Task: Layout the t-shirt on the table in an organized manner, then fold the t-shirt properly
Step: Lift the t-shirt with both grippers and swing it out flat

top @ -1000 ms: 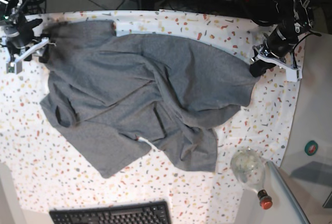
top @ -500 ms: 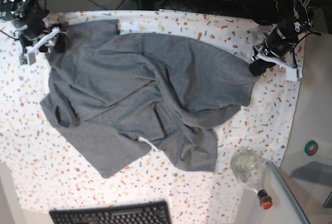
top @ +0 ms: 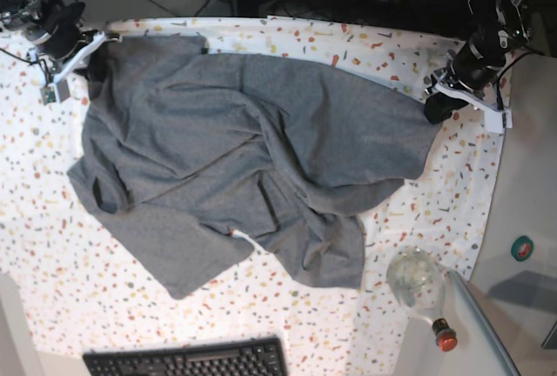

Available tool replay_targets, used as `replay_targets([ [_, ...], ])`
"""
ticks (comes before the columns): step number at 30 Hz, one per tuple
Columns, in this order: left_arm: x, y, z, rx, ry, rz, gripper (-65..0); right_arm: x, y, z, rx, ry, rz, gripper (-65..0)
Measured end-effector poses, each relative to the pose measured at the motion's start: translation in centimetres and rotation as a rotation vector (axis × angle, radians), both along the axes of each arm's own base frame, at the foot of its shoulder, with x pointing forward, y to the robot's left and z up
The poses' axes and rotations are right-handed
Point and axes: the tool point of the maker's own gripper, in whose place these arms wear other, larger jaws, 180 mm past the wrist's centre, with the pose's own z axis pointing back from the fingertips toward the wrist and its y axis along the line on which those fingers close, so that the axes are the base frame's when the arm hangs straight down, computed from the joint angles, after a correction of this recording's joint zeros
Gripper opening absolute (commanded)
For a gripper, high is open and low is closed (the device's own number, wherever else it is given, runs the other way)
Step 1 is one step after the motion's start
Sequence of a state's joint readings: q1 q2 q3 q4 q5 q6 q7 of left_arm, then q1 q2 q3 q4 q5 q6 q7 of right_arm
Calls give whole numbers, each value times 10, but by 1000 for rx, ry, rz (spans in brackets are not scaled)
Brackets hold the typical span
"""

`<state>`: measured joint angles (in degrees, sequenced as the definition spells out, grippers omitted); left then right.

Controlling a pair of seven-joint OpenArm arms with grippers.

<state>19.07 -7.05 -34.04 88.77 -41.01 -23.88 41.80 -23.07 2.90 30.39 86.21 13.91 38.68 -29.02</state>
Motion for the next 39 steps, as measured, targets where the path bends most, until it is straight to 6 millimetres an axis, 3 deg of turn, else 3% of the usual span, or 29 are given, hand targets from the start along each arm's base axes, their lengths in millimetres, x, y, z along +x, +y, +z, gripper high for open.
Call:
replay_targets([
  [4,-4,7,31,117,-32,-33,-650,3,-7,29,-89,1,48,-650],
  [8,-10,32,53,332,8,10,-650,-3,-57,61,-201,-10,-75,-650],
  [10,-11,30,63,410,4,-30,-650,-7,-78,71,-246,-11,-124,-650],
  [12,-3,23,66,467,12,-69,-650,7,-90,82,-272,-40,-131,-650],
  [14,18,6,57,522,81,-156,-650,42,-101,99,-292,-116,-97,-650],
  [18,100,-44,87,624,-16,-296,-650,104,-142,112,-343,-117,-128,-650],
  [20,135,-72,91,665,-34,-380,-650,132,-161,115,-371,-99,-138,-650],
  [22,165,-91,90,733,-23,-452,-650,165,-168,117,-380,-84,-110,-650],
  [25,219,-109,98,792,-5,-501,-650,227,-175,144,-392,-160,-88,-650],
  [28,268,-121,124,740,-20,-473,-650,271,-189,187,-459,-237,-87,-650],
  [31,307,-128,169,700,-72,-433,-650,301,-202,247,-529,-337,-109,-650],
  [34,340,-140,240,640,-184,-379,-650,321,-213,322,-599,-458,-156,-650],
  [36,352,-151,303,600,-311,-331,-650,328,-215,394,-637,-611,-199,-650],
  [39,348,-154,395,533,-539,-244,-650,304,-223,488,-758,-814,-264,-650],
])
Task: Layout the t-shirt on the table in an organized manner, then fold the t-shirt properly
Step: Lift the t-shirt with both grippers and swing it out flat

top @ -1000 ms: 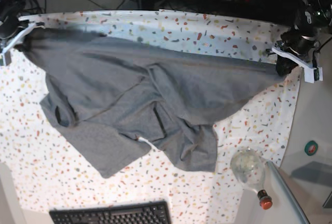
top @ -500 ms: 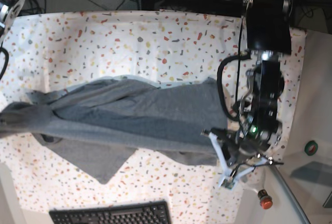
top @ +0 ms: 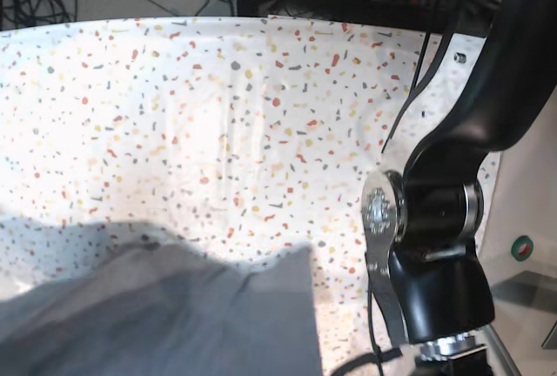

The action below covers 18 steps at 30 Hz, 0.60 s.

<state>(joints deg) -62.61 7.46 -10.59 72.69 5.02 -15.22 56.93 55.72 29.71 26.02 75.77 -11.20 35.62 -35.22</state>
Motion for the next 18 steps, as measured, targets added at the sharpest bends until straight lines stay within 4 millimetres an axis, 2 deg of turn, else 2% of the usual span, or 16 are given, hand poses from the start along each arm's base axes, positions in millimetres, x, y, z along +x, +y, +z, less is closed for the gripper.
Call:
replay_targets([
  [2,-11,17,31,-30,-99,38,-650,-24,1,37,-82,-91,-30,-650],
  [3,-18,23,34,-22,-123,56,-650,-33,3,40,-117,-97,-48,-650],
  [4,-26,27,27,-17,-124,68,-650,-41,7,30,-135,-69,-63,-650],
  [5,-36,30,8,-12,-87,82,-650,-47,11,11,-152,-13,-85,-650],
  [6,-45,33,-13,-2,-46,96,-650,-52,17,-12,-167,44,-86,-650],
  [7,-55,39,-41,10,6,117,-650,-55,27,-43,-183,116,-64,-650],
  [9,-81,43,-90,41,89,134,-650,-67,33,-113,-173,262,-44,-650],
  [13,-124,21,-171,162,204,48,-650,-101,41,-236,46,405,-48,-650],
  [14,-138,19,-201,174,266,34,-650,-109,46,-266,107,432,-34,-650],
  [16,-171,23,-260,191,391,23,-650,-129,56,-324,218,503,-7,-650],
  [18,-199,27,-306,199,458,12,-650,-153,56,-381,319,602,-38,-650],
])
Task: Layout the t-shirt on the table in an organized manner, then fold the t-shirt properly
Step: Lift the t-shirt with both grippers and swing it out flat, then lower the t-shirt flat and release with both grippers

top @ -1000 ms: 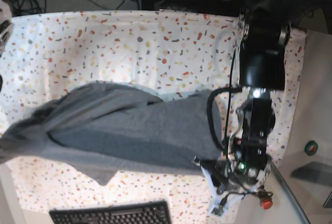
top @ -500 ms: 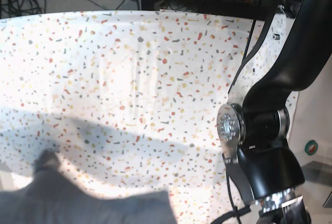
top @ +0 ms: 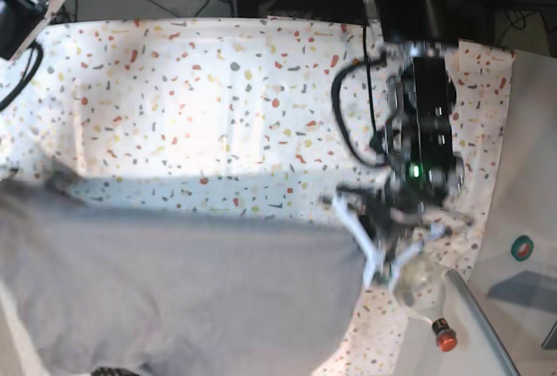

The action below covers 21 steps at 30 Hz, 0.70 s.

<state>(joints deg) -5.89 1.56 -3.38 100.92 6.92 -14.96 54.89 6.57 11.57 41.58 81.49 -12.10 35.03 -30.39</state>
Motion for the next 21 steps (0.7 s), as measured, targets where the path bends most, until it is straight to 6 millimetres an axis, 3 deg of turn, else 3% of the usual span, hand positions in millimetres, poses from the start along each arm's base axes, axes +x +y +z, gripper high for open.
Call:
replay_targets([
  [3,-37,11,-53,-9,88,11,-650,-39,5,-59,107,109,-30,-650],
  [6,-64,33,-91,-33,171,79,-650,-72,3,-85,126,175,-57,-650],
  [11,-89,54,-113,-52,221,124,-650,-100,15,-101,145,214,-40,-650],
  [13,-95,53,-113,-71,214,129,-650,-109,14,-99,131,218,-37,-650],
  [18,-138,54,-127,-56,287,128,-650,-124,18,-84,114,188,-28,-650],
  [21,-155,55,-131,-50,310,128,-650,-140,22,-80,96,248,-41,-650],
])
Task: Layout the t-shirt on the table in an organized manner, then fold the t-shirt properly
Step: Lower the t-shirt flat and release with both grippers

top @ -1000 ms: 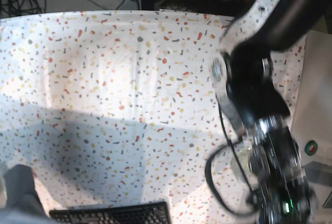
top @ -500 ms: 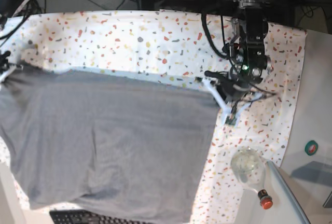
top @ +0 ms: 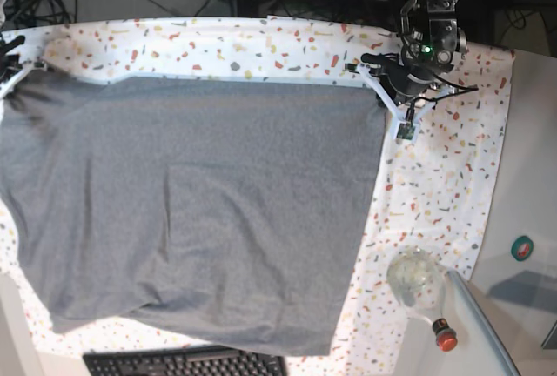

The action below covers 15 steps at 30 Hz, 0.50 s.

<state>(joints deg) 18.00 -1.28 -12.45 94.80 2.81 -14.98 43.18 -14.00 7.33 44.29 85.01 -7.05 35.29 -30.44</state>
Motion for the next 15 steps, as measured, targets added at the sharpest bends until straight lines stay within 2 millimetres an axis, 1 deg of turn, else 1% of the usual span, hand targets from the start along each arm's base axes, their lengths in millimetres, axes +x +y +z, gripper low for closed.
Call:
replay_targets([
  [2,-3,-1,6,0,-12,-2,-650,-6,1,5,-12,16,3,-650],
  [4,-7,0,19,13,-43,-10,-650,-13,-1,16,-49,37,7,-650],
  [6,-12,0,33,30,-70,-20,-650,-15,1,27,-78,32,13,-650],
  [7,-16,0,36,31,-74,-18,-650,-16,3,33,-88,25,19,-650],
  [9,-24,9,40,40,-72,11,-650,-22,8,35,-95,39,21,-650],
  [11,-30,20,46,59,-80,51,-650,-29,16,33,-82,60,17,-650],
  [13,-33,30,51,66,-92,96,-650,-28,19,34,-79,56,21,-650],
  [15,-31,37,53,73,-96,116,-650,-24,17,37,-87,48,24,-650],
])
